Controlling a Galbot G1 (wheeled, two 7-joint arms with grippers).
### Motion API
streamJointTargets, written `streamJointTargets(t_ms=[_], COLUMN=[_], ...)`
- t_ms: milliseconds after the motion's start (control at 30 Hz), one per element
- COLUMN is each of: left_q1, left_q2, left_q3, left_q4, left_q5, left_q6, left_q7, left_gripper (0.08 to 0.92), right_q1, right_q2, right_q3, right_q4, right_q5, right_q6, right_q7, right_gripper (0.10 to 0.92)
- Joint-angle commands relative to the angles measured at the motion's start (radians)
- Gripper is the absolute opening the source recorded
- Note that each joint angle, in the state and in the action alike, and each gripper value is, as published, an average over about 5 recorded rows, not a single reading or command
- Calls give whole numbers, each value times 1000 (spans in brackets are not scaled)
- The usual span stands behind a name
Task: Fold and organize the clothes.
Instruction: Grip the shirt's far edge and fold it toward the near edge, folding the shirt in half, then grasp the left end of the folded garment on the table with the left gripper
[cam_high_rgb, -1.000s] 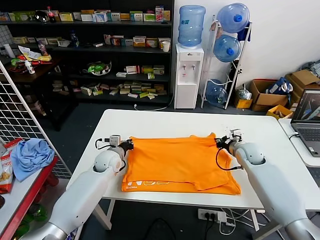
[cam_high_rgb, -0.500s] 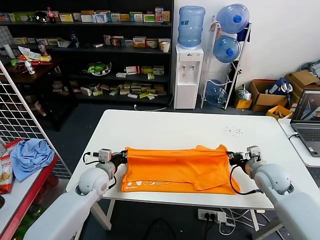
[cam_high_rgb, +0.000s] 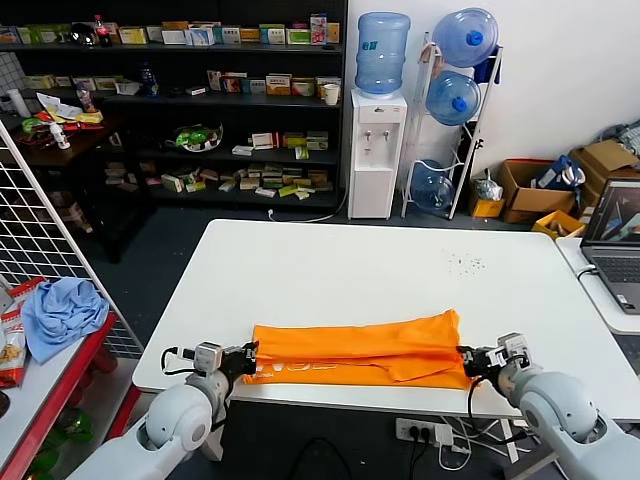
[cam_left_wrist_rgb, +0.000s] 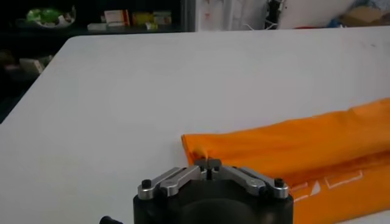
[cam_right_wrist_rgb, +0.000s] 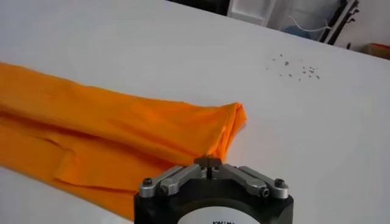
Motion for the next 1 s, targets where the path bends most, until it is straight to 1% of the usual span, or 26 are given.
streamJointTargets(t_ms=[33, 100, 333, 433, 567, 600, 733, 800, 833, 900, 1000], left_q1=[66, 59, 49, 36, 17, 14, 9, 9, 10, 12, 12], left_q2=[18, 16, 8, -3, -20, -23, -32, -34, -34, -34, -35], left_q3=[-4, -10, -20, -19, -21, -22, -23, -22, -22, -22, -22], left_q4=[-50, -45, -33, -13, 22, 30, 50, 53, 52, 49, 45], left_q5=[12, 8, -46, -85, -135, -146, -167, -167, -166, -165, -165], left_q6=[-22, -25, -22, -14, -3, 0, 10, 12, 14, 15, 14], left_q7=[-3, -5, -20, -29, -36, -37, -36, -35, -34, -33, -32], left_gripper=[150, 201, 418, 513, 608, 643, 775, 796, 794, 753, 667], right_q1=[-57, -56, -57, -57, -59, -61, -67, -69, -69, -68, -67], right_q2=[0, 0, -6, -11, -12, -11, -11, -11, -12, -12, -9], right_q3=[11, 11, 8, 8, 12, 14, 21, 23, 24, 24, 23], right_q4=[39, 41, 57, 66, 71, 72, 79, 83, 84, 87, 91], right_q5=[-6, -6, 3, 9, 11, 11, 11, 11, 12, 12, 11], right_q6=[-10, -10, -16, -17, -16, -16, -15, -16, -16, -16, -17], right_q7=[9, 10, 8, 10, 12, 12, 12, 12, 12, 13, 14], right_gripper=[240, 301, 500, 587, 699, 733, 810, 819, 821, 822, 823])
